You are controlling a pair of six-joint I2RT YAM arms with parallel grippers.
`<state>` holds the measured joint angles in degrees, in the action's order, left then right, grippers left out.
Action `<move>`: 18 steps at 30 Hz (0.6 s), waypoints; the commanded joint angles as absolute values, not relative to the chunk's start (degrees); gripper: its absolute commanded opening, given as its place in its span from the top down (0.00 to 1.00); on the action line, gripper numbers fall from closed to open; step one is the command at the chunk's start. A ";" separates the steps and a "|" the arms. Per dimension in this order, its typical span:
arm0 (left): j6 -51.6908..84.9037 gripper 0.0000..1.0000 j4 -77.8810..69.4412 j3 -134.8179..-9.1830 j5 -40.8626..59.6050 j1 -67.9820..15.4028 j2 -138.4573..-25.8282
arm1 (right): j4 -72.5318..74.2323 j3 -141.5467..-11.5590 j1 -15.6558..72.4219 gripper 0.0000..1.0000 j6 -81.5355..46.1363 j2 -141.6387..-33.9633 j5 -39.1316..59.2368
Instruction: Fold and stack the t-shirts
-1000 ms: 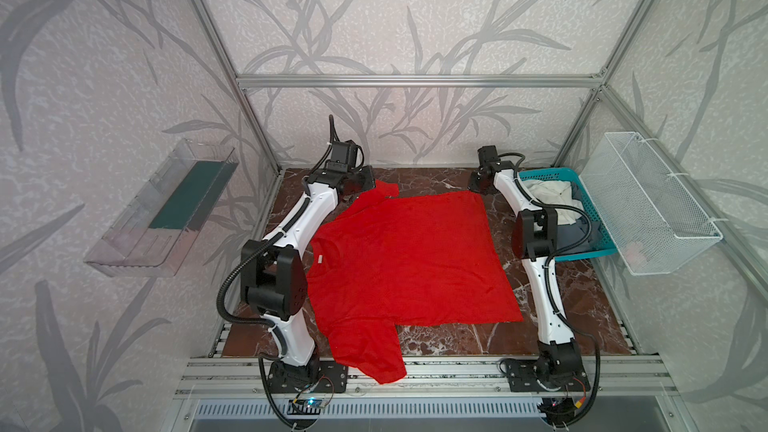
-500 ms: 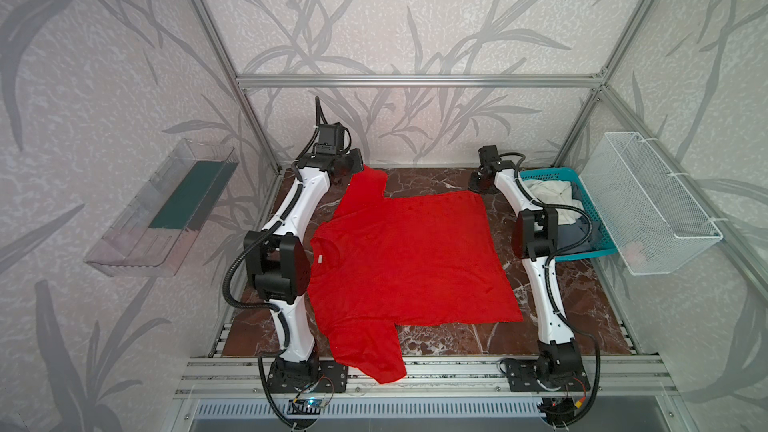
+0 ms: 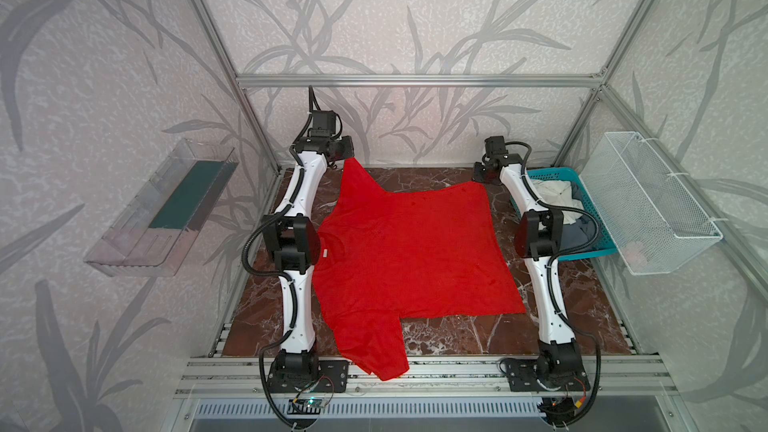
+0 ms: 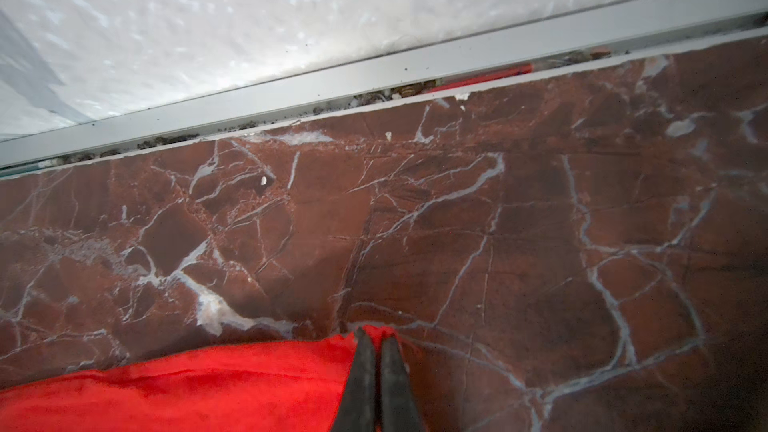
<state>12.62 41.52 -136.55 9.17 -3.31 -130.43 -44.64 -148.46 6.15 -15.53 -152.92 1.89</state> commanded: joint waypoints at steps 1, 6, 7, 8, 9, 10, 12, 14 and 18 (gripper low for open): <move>11.13 1.00 45.30 -139.26 9.60 -3.23 -129.55 | -43.89 -146.00 5.89 1.00 -13.69 -147.51 2.74; 14.90 1.00 48.12 -135.74 5.94 -2.69 -125.31 | -42.84 -140.17 5.89 1.00 -12.09 -143.28 2.85; 15.76 1.00 47.96 -133.96 5.64 -2.56 -123.97 | -43.02 -139.34 5.89 1.00 -11.84 -142.49 2.77; 16.65 1.00 47.57 -131.32 5.29 -2.33 -122.22 | -43.09 -137.97 5.89 1.00 -11.78 -141.38 2.45; 17.48 1.00 46.79 -128.26 5.22 -2.17 -120.29 | -42.86 -136.17 5.89 1.00 -11.79 -140.10 1.87; 18.21 1.00 45.65 -125.48 5.29 -1.94 -118.43 | -42.27 -134.29 5.90 1.00 -11.70 -138.98 1.49; 19.12 1.00 41.98 -117.94 6.29 -1.37 -113.87 | -39.85 -128.41 5.89 1.00 -11.51 -135.37 0.57; 19.64 1.00 40.27 -112.70 5.89 -0.99 -110.32 | -36.18 -121.17 5.89 1.00 -11.51 -131.48 -0.11; 20.16 1.00 39.77 -105.47 5.59 -0.37 -104.59 | -26.20 -105.70 5.84 1.00 -12.05 -123.19 -1.22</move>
<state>18.87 42.13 -108.73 6.63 -0.93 -109.25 -34.39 -112.64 6.15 -12.25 -129.19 0.51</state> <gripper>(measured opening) 0.047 0.050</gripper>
